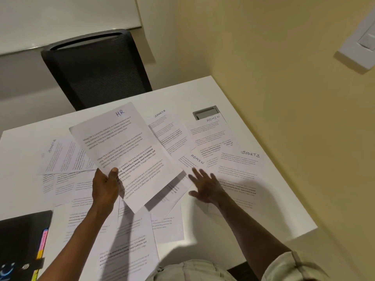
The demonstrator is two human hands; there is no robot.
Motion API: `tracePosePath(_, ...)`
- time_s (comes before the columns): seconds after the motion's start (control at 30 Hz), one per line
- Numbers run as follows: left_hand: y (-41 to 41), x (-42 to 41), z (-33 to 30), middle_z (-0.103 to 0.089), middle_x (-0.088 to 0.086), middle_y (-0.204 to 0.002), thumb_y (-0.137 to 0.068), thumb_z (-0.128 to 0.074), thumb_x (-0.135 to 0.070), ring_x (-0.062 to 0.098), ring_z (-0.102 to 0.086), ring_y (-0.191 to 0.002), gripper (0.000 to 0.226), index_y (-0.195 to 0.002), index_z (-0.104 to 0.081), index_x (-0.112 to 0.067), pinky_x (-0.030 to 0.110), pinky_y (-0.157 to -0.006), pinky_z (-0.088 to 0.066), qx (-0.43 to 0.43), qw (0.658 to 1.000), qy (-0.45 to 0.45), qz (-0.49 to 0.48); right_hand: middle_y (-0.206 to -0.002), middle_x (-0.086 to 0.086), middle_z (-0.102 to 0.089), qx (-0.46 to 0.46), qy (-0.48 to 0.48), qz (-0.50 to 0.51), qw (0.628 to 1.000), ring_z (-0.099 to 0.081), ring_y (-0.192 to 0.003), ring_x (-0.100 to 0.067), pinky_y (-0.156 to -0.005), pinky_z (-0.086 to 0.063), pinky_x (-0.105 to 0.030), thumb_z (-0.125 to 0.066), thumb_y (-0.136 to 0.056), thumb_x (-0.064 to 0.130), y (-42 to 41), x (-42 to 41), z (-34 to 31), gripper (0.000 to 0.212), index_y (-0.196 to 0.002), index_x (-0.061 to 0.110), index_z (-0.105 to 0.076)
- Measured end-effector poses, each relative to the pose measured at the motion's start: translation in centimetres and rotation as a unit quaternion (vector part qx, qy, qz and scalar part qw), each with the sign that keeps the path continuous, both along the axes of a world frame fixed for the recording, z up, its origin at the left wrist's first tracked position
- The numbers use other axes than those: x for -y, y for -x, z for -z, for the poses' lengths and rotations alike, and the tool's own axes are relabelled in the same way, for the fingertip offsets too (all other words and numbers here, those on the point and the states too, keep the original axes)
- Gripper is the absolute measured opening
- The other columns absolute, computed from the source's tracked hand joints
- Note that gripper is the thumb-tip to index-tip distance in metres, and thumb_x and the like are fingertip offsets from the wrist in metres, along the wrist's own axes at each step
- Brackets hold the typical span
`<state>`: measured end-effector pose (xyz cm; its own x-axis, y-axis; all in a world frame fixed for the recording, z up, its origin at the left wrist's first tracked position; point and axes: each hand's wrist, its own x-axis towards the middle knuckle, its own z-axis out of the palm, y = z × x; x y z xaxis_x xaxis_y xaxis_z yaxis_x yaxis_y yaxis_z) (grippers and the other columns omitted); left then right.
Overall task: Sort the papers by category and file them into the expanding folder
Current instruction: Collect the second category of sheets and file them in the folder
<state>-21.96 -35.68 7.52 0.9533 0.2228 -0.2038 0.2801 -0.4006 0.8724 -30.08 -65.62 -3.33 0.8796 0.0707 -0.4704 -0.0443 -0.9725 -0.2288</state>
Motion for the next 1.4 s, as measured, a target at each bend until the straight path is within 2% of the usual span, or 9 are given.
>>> tracePosePath(0.17,-0.9,-1.7,0.4,-0.068,0.022,-0.110,-0.093,-0.053,-0.039,0.047,-0.065,-0.100,0.037,-0.122,-0.055,-0.015,0.065,-0.084,-0.053,0.009,1.000,0.018,-0.009,-0.159,-0.005,-0.027,-0.027,-0.001,-0.045,0.999,-0.025,-0.146,-0.025,-0.117,-0.022,-0.048,-0.031,-0.101,0.053,-0.4,0.8,-0.2,0.057,-0.145,0.019,-0.040)
tracePosePath(0.3,-1.2,-2.7,0.2,-0.068,0.025,-0.101,-0.093,-0.054,-0.036,0.045,-0.067,-0.088,0.031,-0.115,-0.058,-0.015,0.064,-0.075,-0.056,0.009,0.999,0.026,-0.034,-0.111,-0.018,-0.068,0.077,0.028,0.080,0.993,-0.062,-0.106,-0.033,-0.093,-0.048,-0.038,-0.045,-0.099,0.041,-1.0,2.6,-1.2,0.043,-0.107,0.004,-0.067)
tracePosePath(0.4,-1.1,-3.0,-0.9,-0.061,0.028,-0.073,-0.099,-0.048,-0.022,0.032,-0.062,-0.056,0.021,-0.101,-0.055,-0.003,0.039,-0.054,-0.056,0.025,0.999,0.012,-0.045,-0.117,-0.015,-0.065,0.122,-0.009,0.083,0.989,-0.060,-0.112,-0.031,-0.095,-0.046,-0.038,-0.053,-0.096,0.038,-1.6,1.2,-1.6,0.037,-0.110,0.005,-0.064)
tracePosePath(0.47,-1.3,-4.3,-0.8,-0.062,0.028,-0.074,-0.097,-0.047,-0.026,0.035,-0.064,-0.062,0.029,-0.102,-0.056,0.001,0.030,-0.057,-0.057,0.025,0.998,0.010,-0.057,-0.146,-0.012,-0.046,0.078,-0.032,0.013,0.996,-0.044,-0.134,-0.029,-0.108,-0.036,-0.040,-0.058,-0.092,0.046,-1.6,-1.0,-1.1,0.054,-0.134,0.012,-0.052)
tracePosePath(0.6,-2.2,-8.3,0.2,-0.066,0.030,-0.105,-0.084,-0.050,-0.043,0.048,-0.064,-0.096,0.049,-0.118,-0.058,-0.009,0.057,-0.087,-0.055,0.022,0.994,0.019,-0.105,-0.164,-0.002,-0.006,0.000,0.012,-0.072,0.997,-0.007,-0.151,-0.027,-0.119,-0.010,-0.052,-0.076,-0.079,0.039,-0.4,-2.7,1.1,0.093,-0.153,0.024,-0.022)
tracePosePath(0.87,-2.8,-13.4,0.5,-0.063,0.036,-0.104,-0.087,-0.048,-0.036,0.054,-0.062,-0.097,0.042,-0.115,-0.059,-0.007,0.058,-0.085,-0.054,0.012,0.991,0.016,-0.132,-0.130,-0.005,-0.061,0.084,0.134,-0.080,0.984,-0.044,-0.133,-0.025,-0.117,-0.021,-0.044,-0.045,-0.095,0.011,-3.9,-3.0,-0.9,0.032,-0.121,0.009,-0.062)
tracePosePath(1.07,-2.9,-13.1,-0.8,-0.066,0.028,-0.109,-0.093,-0.047,-0.029,0.042,-0.066,-0.100,0.040,-0.118,-0.056,0.000,0.047,-0.086,-0.056,-0.007,0.995,0.009,-0.098,-0.163,-0.004,-0.016,0.020,0.008,-0.122,0.992,-0.011,-0.150,-0.023,-0.121,-0.011,-0.048,-0.052,-0.094,0.045,-6.8,-11.1,0.0,0.070,-0.150,0.009,-0.030)
tracePosePath(1.17,-3.8,-13.2,-1.1,-0.066,0.021,-0.115,-0.098,-0.047,-0.025,0.035,-0.066,-0.104,0.033,-0.124,-0.055,-0.005,0.045,-0.087,-0.055,-0.003,0.997,0.007,-0.078,-0.161,-0.004,-0.021,0.007,0.041,-0.140,0.989,-0.010,-0.150,-0.023,-0.121,-0.006,-0.049,-0.044,-0.095,0.055,-6.3,-11.6,0.4,0.070,-0.147,0.010,-0.037)
tracePosePath(1.4,-5.0,-12.3,-0.3,-0.067,0.016,-0.118,-0.096,-0.050,-0.035,0.032,-0.065,-0.106,0.039,-0.127,-0.054,-0.012,0.047,-0.098,-0.051,-0.010,0.997,0.014,-0.073,-0.124,-0.001,-0.062,0.035,-0.032,-0.169,0.984,-0.053,-0.123,-0.019,-0.096,-0.050,-0.039,-0.058,-0.091,0.026,-4.2,-9.1,0.5,0.023,-0.109,0.013,-0.066)
